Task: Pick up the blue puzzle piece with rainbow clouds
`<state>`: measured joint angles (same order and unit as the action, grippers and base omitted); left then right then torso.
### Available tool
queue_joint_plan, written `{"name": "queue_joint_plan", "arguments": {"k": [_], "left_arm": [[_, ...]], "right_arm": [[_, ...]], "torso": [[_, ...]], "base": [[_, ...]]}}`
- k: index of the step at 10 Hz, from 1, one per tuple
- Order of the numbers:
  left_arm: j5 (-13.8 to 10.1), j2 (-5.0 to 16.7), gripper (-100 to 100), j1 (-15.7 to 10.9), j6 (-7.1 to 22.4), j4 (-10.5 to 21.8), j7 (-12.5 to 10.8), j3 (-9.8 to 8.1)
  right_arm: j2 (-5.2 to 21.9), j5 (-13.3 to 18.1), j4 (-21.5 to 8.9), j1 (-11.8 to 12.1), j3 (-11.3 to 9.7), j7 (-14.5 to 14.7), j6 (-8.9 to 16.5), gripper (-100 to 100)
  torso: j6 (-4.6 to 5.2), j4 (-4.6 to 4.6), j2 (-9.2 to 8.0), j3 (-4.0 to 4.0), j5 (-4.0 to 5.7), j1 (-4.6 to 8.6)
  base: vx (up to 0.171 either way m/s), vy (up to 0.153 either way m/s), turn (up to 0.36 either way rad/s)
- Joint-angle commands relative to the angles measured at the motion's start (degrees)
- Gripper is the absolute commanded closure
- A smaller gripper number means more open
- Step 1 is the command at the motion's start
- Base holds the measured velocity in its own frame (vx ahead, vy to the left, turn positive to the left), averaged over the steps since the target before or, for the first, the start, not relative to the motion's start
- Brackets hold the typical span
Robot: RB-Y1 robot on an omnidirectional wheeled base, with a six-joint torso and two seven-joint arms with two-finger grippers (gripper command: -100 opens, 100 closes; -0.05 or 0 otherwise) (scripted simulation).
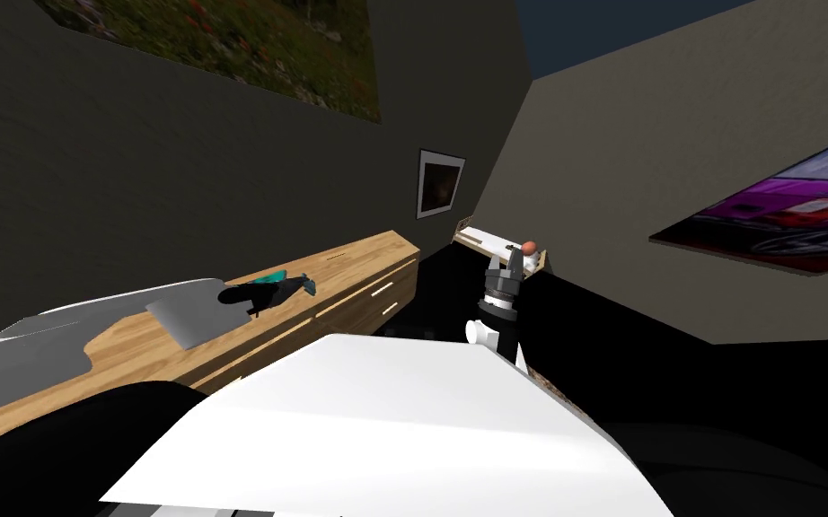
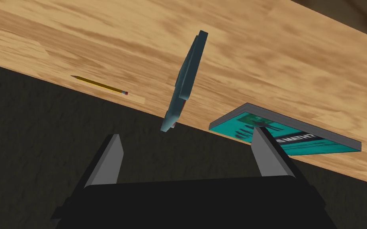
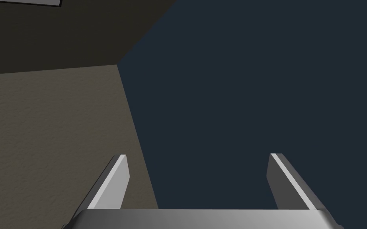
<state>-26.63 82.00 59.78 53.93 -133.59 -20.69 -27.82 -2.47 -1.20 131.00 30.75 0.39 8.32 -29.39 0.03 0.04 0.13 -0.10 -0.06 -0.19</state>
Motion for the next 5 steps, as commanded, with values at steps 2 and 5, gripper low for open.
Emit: {"name": "queue_joint_plan", "arguments": {"k": [2, 5], "left_arm": [[-3.9, 2.7, -100, 1.2, 0.7, 0.4, 0.2, -1.15], [-8.3, 6.1, -100, 2.7, 1.5, 0.9, 0.4, -2.33]], "right_arm": [[0.0, 0.0, 0.0, 0.0, 0.0, 0.0, 0.0, 0], [0.0, 0.0, 0.0, 0.0, 0.0, 0.0, 0.0, 0]], "torso": [[-0.04, -0.01, -0.02, 0.02, -0.01, 0.0], [-0.04, -0.02, -0.06, 0.04, -0.03, -0.07]], "base": [[-0.009, 0.044, -0.062], [-0.024, 0.063, -0.133]]}}
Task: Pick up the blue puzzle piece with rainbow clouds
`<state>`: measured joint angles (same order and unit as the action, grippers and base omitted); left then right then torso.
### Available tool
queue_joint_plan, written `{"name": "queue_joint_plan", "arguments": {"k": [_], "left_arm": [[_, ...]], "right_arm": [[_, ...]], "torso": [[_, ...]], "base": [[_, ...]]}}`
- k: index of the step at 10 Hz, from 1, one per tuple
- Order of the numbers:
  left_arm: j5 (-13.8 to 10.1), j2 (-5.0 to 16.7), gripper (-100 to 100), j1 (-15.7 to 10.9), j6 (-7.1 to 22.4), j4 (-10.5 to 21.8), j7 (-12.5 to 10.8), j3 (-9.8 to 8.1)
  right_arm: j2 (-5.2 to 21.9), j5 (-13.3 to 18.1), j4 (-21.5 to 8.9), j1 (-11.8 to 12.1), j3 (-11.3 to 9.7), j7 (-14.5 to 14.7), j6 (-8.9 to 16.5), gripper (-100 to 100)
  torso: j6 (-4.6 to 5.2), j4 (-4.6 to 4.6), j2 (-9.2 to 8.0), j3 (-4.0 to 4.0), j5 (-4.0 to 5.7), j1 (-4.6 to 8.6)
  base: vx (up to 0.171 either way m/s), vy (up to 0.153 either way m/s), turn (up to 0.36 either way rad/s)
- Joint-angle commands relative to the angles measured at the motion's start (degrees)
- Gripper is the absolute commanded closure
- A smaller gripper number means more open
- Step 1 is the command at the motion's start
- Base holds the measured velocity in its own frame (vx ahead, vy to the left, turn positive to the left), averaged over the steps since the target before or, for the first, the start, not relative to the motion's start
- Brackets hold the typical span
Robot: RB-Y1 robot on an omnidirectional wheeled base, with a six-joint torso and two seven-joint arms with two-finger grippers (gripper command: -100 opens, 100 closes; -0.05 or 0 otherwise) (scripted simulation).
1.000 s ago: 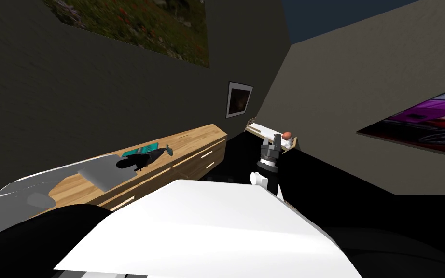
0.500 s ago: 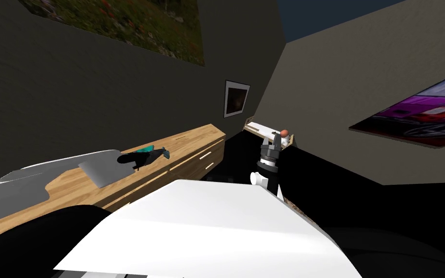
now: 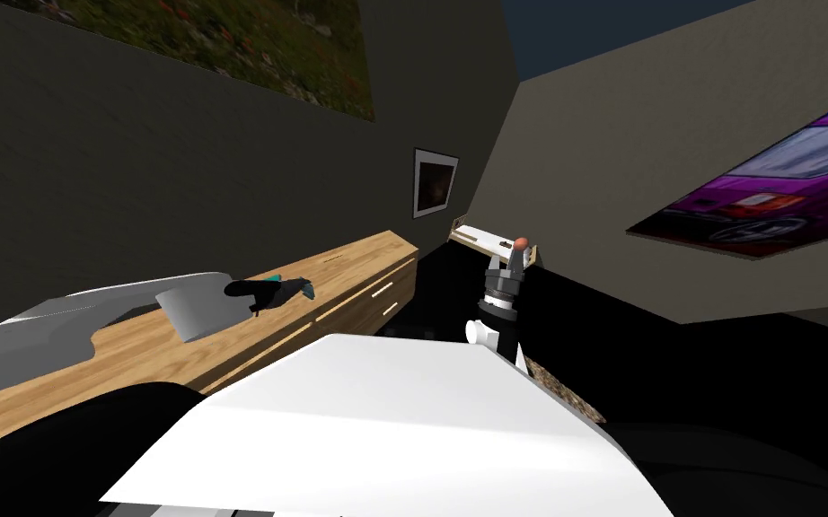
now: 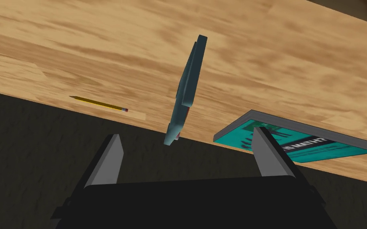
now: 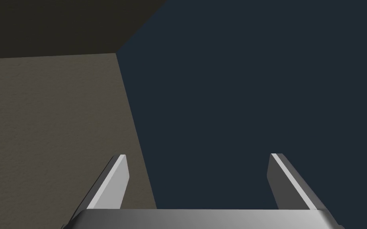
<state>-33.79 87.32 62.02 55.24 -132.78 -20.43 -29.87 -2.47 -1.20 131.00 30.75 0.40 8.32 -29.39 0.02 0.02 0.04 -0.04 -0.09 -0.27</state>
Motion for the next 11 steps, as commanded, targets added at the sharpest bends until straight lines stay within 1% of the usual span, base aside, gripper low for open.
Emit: {"name": "queue_joint_plan", "arguments": {"k": [1, 2, 3, 4, 6, 7, 11], "left_arm": [[-2.9, 2.6, -100, 1.1, 0.5, 0.4, 0.2, -0.82], [-4.7, 4.3, -100, 1.8, 0.9, 0.7, 0.2, -1.32], [-5.7, 4.4, -100, 1.8, 0.9, 0.7, 0.2, -1.32], [-7.9, 6.2, -100, 2.5, 1.2, 1.0, 0.3, -1.79], [-11.4, 9.6, -100, 3.7, 1.8, 1.6, 0.4, -2.64], [-12.3, 9.6, -100, 3.7, 1.8, 1.6, 0.4, -2.64], [-19.9, 15.9, -100, 5.9, 2.9, 2.7, 0.5, -4.03]], "right_arm": [[0.0, 0.0, 0.0, 0.0, 0.0, 0.0, 0.0, 0], [0.0, 0.0, 0.0, 0.0, 0.0, 0.0, 0.0, 0], [0.0, 0.0, 0.0, 0.0, 0.0, 0.0, 0.0, 0], [0.0, 0.0, 0.0, 0.0, 0.0, 0.0, 0.0, 0], [0.0, 0.0, 0.0, 0.0, 0.0, 0.0, 0.0, 0], [0.0, 0.0, 0.0, 0.0, 0.0, 0.0, 0.0, 0], [0.0, 0.0, 0.0, 0.0, 0.0, 0.0, 0.0, 0]], "torso": [[0.0, 0.0, 0.0, 0.0, 0.0, 0.0], [0.01, -0.01, -0.07, 0.04, -0.02, -0.08], [0.0, -0.02, -0.1, 0.06, -0.03, -0.14], [-0.05, -0.03, -0.06, 0.04, -0.04, -0.11], [0.01, -0.01, -0.04, 0.02, -0.03, -0.11], [-0.01, -0.02, -0.07, 0.04, -0.04, -0.15], [-0.02, -0.03, -0.12, 0.07, -0.04, -0.13]], "base": [[-0.058, 0.092, -0.224], [-0.067, 0.106, -0.233], [-0.041, 0.091, -0.062], [-0.036, 0.071, -0.126], [-0.058, 0.102, -0.242], [-0.043, 0.081, -0.073], [-0.071, 0.09, -0.191]]}}
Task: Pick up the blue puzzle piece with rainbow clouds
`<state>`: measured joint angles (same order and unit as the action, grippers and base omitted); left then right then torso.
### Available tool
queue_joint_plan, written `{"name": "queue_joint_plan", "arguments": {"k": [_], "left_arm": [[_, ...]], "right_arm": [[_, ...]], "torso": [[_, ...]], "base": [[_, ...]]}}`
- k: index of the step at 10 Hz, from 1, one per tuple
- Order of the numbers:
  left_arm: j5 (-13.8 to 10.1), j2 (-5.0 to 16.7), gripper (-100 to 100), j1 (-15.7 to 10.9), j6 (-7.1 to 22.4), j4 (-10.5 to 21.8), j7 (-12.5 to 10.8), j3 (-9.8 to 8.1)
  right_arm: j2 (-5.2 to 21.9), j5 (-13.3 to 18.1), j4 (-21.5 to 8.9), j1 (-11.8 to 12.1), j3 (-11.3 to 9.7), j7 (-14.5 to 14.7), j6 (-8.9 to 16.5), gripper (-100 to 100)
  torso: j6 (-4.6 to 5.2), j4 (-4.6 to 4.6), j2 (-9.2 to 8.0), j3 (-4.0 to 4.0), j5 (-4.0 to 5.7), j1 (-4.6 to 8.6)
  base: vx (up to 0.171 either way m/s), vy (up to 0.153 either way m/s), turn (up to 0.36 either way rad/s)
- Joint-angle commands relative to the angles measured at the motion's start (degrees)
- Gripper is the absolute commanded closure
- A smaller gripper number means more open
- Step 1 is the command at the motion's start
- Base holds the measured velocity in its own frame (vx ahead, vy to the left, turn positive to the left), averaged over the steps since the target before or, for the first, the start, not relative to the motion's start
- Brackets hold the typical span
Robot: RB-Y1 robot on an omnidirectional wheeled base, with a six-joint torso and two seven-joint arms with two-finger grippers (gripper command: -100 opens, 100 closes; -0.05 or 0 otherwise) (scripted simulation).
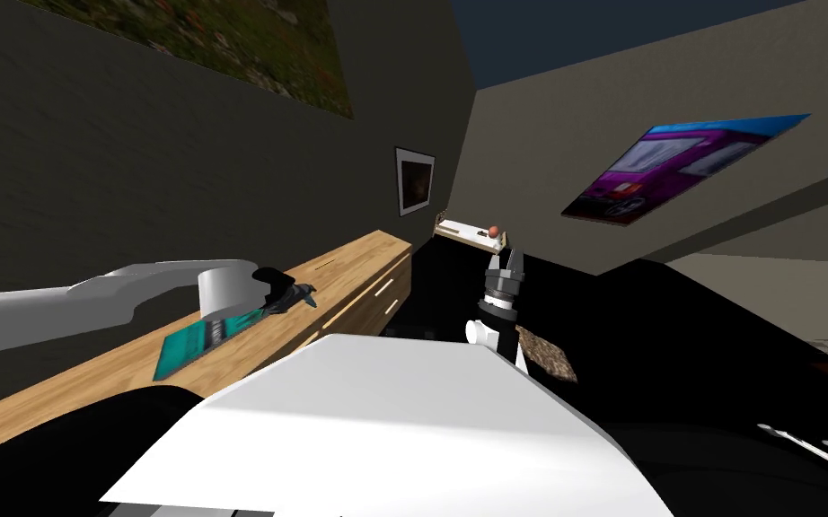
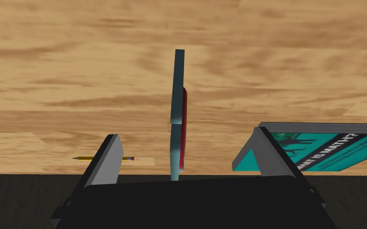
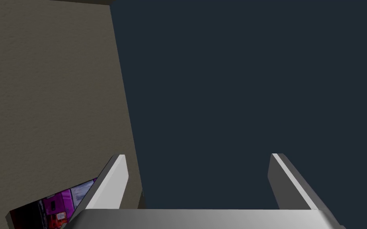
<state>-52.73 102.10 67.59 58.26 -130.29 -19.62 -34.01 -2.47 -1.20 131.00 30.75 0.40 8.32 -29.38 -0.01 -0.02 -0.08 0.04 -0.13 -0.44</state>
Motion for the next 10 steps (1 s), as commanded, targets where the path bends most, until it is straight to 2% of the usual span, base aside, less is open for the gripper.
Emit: {"name": "queue_joint_plan", "arguments": {"k": [1, 5, 6, 7, 8, 10], "left_arm": [[-2.7, 2.4, -100, 0.8, 0.2, 0.5, -0.3, -0.17], [-7.2, 6.0, -100, 2.1, 0.8, 1.2, -0.4, -0.93], [-6.5, 5.5, -100, 2.0, 0.6, 1.1, -0.4, -0.75], [-6.6, 5.6, 0, 2.0, 0.7, 1.2, -0.4, -0.76], [-4.9, 4.2, -100, 2.4, -1.3, 2.5, 0.1, 1.29], [-3.3, 2.9, -100, 2.8, -3.3, 3.9, 0.6, 3.34]], "right_arm": [[0.0, 0.0, 0.0, 0.0, 0.0, 0.0, 0.0, 0], [0.0, 0.0, 0.0, 0.0, 0.0, 0.0, 0.0, 0], [0.0, 0.0, 0.0, 0.0, 0.0, 0.0, 0.0, 0], [0.0, 0.0, 0.0, 0.0, 0.0, 0.0, 0.0, 0], [0.0, 0.0, 0.0, 0.0, 0.0, 0.0, 0.0, 0], [0.0, 0.0, 0.0, 0.0, 0.0, 0.0, 0.0, 0]], "torso": [[0.0, 0.0, 0.0, 0.0, 0.0, 0.0], [-0.03, 0.02, 0.12, -0.06, 0.04, 0.19], [-0.03, 0.03, 0.14, -0.08, 0.05, 0.22], [-0.05, 0.03, 0.21, -0.11, 0.06, 0.29], [-0.05, 0.05, 0.26, -0.14, 0.08, 0.35], [-0.04, 0.06, 0.32, -0.18, 0.1, 0.48]], "base": [[-0.081, 0.095, -0.156], [-0.052, 0.054, -0.118], [-0.018, 0.019, -0.02], [0.0, 0.0, 0.0], [0.003, -0.019, -0.14], [0.011, -0.035, -0.073]]}}
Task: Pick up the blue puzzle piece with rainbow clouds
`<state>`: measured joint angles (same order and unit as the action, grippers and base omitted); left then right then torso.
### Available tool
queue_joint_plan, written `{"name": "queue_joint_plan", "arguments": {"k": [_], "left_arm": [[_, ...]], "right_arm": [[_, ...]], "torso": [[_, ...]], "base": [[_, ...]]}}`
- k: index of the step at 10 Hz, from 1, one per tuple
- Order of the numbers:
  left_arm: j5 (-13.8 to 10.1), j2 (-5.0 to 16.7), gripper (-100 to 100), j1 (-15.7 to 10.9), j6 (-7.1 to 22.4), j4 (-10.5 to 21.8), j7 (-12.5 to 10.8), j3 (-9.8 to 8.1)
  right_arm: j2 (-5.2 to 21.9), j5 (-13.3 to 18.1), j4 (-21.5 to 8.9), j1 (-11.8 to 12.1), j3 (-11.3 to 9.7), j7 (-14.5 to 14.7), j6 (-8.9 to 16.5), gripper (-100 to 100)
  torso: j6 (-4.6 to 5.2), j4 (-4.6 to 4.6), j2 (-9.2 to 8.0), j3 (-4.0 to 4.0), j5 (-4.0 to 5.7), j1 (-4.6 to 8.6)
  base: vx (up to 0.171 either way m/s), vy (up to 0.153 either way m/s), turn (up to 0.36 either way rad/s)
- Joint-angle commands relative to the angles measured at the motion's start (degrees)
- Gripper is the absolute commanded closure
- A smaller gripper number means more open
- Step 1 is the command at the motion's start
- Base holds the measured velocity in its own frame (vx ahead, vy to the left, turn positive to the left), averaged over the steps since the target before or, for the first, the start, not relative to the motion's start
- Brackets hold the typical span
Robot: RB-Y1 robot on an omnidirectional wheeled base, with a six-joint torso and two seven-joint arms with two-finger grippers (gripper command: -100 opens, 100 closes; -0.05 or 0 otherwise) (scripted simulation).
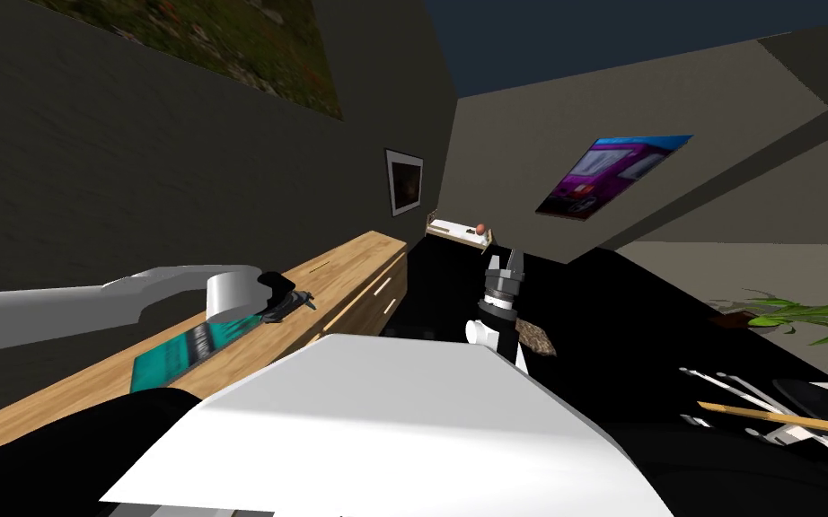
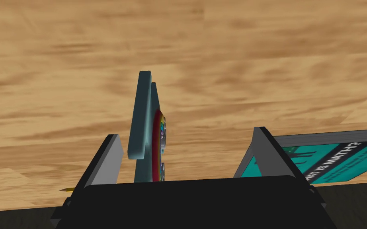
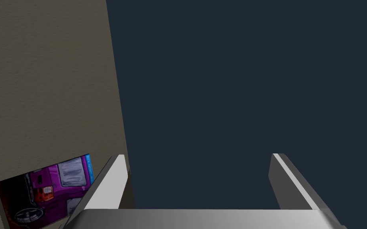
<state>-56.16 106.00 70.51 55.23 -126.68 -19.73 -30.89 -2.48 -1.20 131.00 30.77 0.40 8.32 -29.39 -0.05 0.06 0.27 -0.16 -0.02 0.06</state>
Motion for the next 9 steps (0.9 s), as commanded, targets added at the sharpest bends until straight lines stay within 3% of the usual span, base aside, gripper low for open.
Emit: {"name": "queue_joint_plan", "arguments": {"k": [1, 2, 3, 7, 8, 9], "left_arm": [[0.9, -1.7, -100, 0.1, -1.2, 1.0, 1.0, 1.25], [0.3, -1.0, -100, 0.0, -0.9, 0.8, 0.6, 0.68], [0.3, -1.1, 100, 0.0, -1.0, 0.9, 0.9, 0.73], [0.5, -0.9, 100, -0.1, -0.9, 0.9, 1.2, 0.69], [0.5, -0.9, 0, -0.1, -0.8, 0.9, 1.2, 0.66], [-0.7, -0.3, 100, -0.3, 0.8, -0.4, 0.5, -0.8]], "right_arm": [[0.0, 0.0, 0.0, 0.0, 0.0, 0.0, 0.0, 0], [0.0, 0.0, 0.0, 0.0, 0.0, 0.0, 0.0, 0], [0.0, 0.0, 0.0, 0.0, 0.0, 0.0, 0.0, 0], [0.0, 0.0, 0.0, 0.0, 0.0, 0.0, 0.0, 0], [0.0, 0.0, 0.0, 0.0, 0.0, 0.0, 0.0, 0], [0.0, 0.0, 0.0, 0.0, 0.0, 0.0, 0.0, 0]], "torso": [[0.0, 0.0, 0.0, 0.0, 0.0, 0.0], [0.0, 0.0, 0.0, 0.0, 0.01, 0.0], [0.0, -0.01, -0.02, 0.01, 0.0, -0.05], [-0.17, -0.05, -0.1, 0.07, -0.16, -0.26], [-0.18, -0.04, -0.12, 0.08, -0.21, -0.28], [-0.18, -0.04, -0.14, 0.09, -0.22, -0.3]], "base": [[0.014, -0.034, -0.069], [0.005, -0.013, -0.011], [0.0, 0.0, 0.0], [0.001, -0.001, -0.005], [0.0, 0.0, 0.0], [-0.007, 0.023, 0.135]]}}
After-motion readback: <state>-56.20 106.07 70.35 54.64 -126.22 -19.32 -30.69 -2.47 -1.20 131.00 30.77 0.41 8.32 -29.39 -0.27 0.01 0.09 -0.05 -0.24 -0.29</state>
